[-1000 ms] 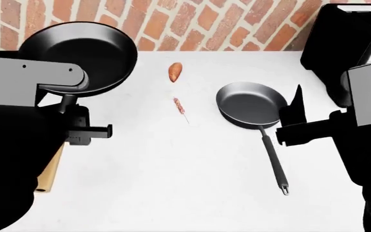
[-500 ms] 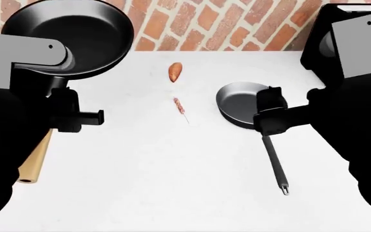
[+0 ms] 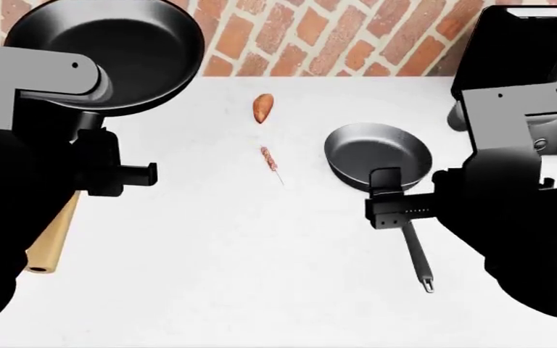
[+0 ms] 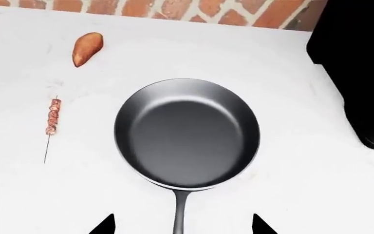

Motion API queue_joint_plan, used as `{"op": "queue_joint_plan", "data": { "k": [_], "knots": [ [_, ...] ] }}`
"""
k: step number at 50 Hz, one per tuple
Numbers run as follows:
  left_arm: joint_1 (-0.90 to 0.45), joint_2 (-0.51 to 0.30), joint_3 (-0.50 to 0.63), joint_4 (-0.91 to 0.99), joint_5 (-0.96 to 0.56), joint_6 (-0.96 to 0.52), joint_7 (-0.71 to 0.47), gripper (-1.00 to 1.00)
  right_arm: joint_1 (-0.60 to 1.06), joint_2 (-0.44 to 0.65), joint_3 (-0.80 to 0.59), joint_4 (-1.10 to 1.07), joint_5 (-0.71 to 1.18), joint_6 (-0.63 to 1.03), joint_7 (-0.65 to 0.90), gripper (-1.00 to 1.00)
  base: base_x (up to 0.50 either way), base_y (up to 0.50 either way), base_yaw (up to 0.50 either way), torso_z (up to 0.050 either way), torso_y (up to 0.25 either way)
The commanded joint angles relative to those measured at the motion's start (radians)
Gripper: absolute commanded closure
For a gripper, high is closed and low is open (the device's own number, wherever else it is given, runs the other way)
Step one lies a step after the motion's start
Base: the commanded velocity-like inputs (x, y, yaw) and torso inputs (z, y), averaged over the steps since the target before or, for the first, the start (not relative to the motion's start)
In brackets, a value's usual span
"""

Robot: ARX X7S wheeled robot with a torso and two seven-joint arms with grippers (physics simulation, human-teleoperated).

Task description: Place both pans onto different burners. Then place the sweet potato and the kebabs on different pans.

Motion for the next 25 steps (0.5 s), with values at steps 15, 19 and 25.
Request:
{"op": "queue_joint_plan", "data": {
  "k": [15,19,25],
  "knots": [
    [-0.072,-0.025,-0.034,-0.006,0.054,0.023,-0.004,1.00,-0.108,-0.014,-0.042,0.060,-0.061,-0.006,-0.093,-1.00,0.00,0.00,0.00,0.001,0.005],
    [-0.069,-0.028,-0.031,-0.005,0.056,0.026,0.000,1.00,-0.117,-0.024,-0.052,0.074,-0.076,-0.003,-0.105,-1.00,0.00,0.00,0.00,0.002,0.005],
    [-0.073,-0.033,-0.027,-0.005,0.054,0.028,0.002,1.00,-0.116,-0.032,-0.064,0.085,-0.078,0.003,-0.102,-1.00,0.00,0.00,0.00,0.002,0.005]
  ]
}}
